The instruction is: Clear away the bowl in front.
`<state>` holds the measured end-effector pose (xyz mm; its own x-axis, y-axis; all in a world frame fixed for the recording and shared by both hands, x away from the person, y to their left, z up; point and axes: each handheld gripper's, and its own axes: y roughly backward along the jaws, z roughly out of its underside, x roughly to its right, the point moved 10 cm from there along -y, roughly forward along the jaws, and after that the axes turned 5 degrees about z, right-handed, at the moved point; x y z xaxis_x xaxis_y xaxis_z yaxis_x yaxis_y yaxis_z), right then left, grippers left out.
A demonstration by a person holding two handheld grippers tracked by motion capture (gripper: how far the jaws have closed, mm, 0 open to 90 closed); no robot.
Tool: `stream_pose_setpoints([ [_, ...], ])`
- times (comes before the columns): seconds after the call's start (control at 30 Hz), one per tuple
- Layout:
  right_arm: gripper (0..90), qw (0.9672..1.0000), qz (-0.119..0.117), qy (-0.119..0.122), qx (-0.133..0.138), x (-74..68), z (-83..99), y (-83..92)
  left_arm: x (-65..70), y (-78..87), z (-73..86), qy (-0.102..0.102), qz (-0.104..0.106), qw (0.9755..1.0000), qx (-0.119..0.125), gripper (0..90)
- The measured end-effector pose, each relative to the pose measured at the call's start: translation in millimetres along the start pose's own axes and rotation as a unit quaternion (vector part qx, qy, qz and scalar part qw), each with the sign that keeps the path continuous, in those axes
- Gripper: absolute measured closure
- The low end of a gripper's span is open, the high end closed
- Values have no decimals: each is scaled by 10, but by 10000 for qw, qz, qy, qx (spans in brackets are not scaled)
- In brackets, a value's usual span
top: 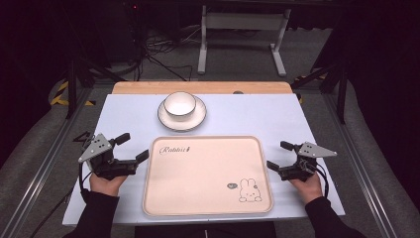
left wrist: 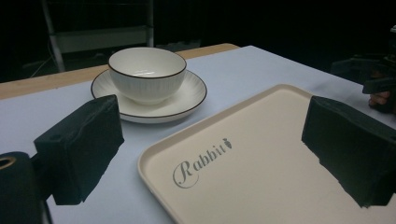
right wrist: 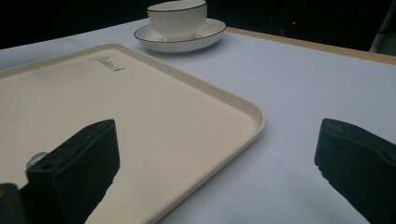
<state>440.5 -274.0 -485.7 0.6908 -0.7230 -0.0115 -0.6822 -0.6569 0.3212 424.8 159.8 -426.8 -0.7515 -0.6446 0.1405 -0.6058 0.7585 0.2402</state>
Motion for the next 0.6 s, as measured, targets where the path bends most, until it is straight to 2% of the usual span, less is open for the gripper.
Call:
stream_pose_setpoints([
  [0.1,4,10000,5,-5,-3,3,0,1,-25,-82,-62,-132,67,9998,-126,57],
  [0.3,4,10000,15,-21,4,9,-1,2,-70,-198,-195,-140,150,9997,-114,58],
  [0.47,5,10000,9,-18,-3,5,0,2,-95,-256,-245,-136,173,9997,-85,58],
  [0.6,5,10000,14,-19,5,7,-1,2,-148,-306,-269,-63,216,9996,-164,61],
])
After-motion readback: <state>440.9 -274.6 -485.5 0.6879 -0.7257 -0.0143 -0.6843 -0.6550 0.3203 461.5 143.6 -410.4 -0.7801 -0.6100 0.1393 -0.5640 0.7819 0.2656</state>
